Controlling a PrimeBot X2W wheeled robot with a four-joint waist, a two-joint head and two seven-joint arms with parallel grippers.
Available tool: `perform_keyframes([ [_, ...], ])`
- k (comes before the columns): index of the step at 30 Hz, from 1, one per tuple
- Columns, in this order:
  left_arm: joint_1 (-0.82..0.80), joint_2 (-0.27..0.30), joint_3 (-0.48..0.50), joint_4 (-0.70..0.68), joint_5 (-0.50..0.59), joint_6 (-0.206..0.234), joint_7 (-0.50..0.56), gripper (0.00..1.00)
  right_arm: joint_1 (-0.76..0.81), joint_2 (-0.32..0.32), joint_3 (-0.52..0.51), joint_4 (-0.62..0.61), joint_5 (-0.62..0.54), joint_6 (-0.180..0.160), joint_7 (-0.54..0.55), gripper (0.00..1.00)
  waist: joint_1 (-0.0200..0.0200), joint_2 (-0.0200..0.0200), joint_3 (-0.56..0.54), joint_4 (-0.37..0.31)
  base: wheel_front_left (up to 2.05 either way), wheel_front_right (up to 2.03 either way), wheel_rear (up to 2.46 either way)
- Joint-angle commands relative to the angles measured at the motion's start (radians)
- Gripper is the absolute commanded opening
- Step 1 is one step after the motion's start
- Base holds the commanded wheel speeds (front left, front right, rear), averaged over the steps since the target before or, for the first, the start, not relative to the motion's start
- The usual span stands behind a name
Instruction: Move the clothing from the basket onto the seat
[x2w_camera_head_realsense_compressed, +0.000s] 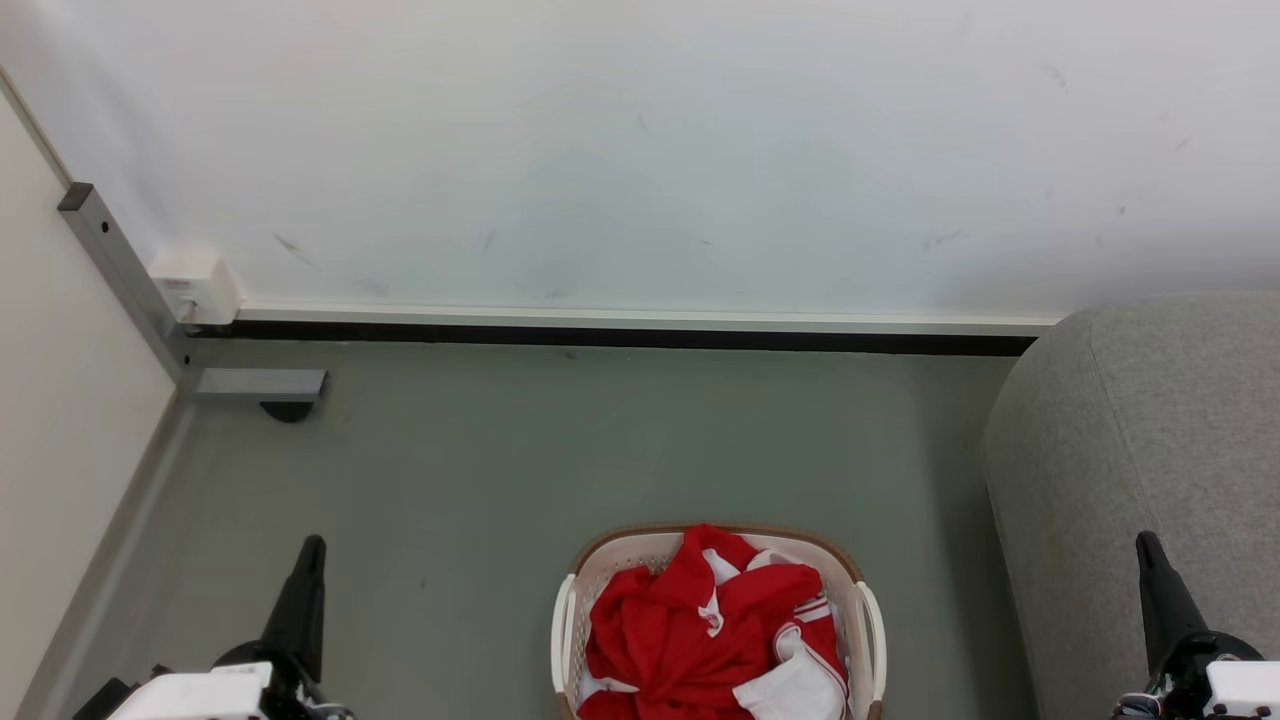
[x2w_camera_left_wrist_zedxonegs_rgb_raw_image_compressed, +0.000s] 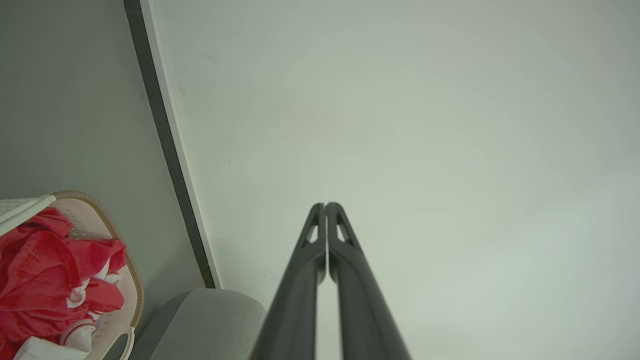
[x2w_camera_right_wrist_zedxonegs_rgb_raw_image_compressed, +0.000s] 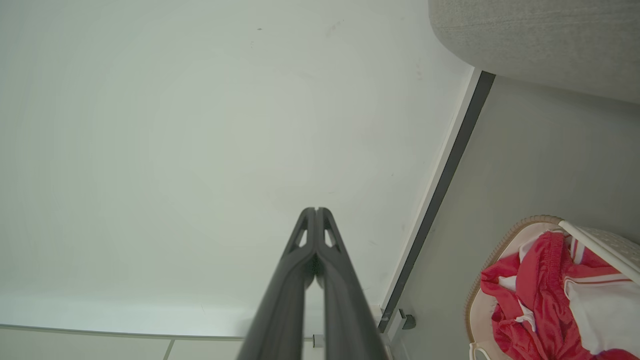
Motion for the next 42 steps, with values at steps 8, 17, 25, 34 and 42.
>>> perform_keyframes([
  [8, -0.008, 0.002, 0.001, -0.004, -0.012, -0.004, 0.003, 0.0, -0.013, 0.0, -0.004, 0.002, 0.001, -0.002, 0.002, 0.0, 0.0, 0.0, 0.0, 0.0, 0.0, 0.0, 0.0],
  [17, -0.008, 0.002, 0.001, -0.004, -0.012, -0.004, 0.003, 0.0, -0.013, 0.0, -0.004, 0.002, 0.001, -0.002, 0.002, 0.0, 0.0, 0.0, 0.0, 0.0, 0.0, 0.0, 0.0],
  [25, -0.008, 0.002, 0.001, -0.004, -0.012, -0.004, 0.003, 0.0, -0.013, 0.0, -0.004, 0.002, 0.001, -0.002, 0.002, 0.0, 0.0, 0.0, 0.0, 0.0, 0.0, 0.0, 0.0],
  [34, 0.006, -0.002, 0.0, 0.009, 0.0, 0.001, -0.002, 1.0, 0.005, 0.002, 0.003, 0.009, 0.0, 0.0, -0.002, 1.0, 0.0, 0.0, 0.0, 0.0, 0.0, 0.0, 0.0],
  [42, 0.011, -0.006, -0.012, 0.007, 0.008, 0.002, -0.035, 1.0, 0.013, 0.006, 0.041, -0.008, -0.012, 0.0, -0.035, 1.0, 0.0, 0.0, 0.001, 0.001, 0.0, 0.0, 0.0],
])
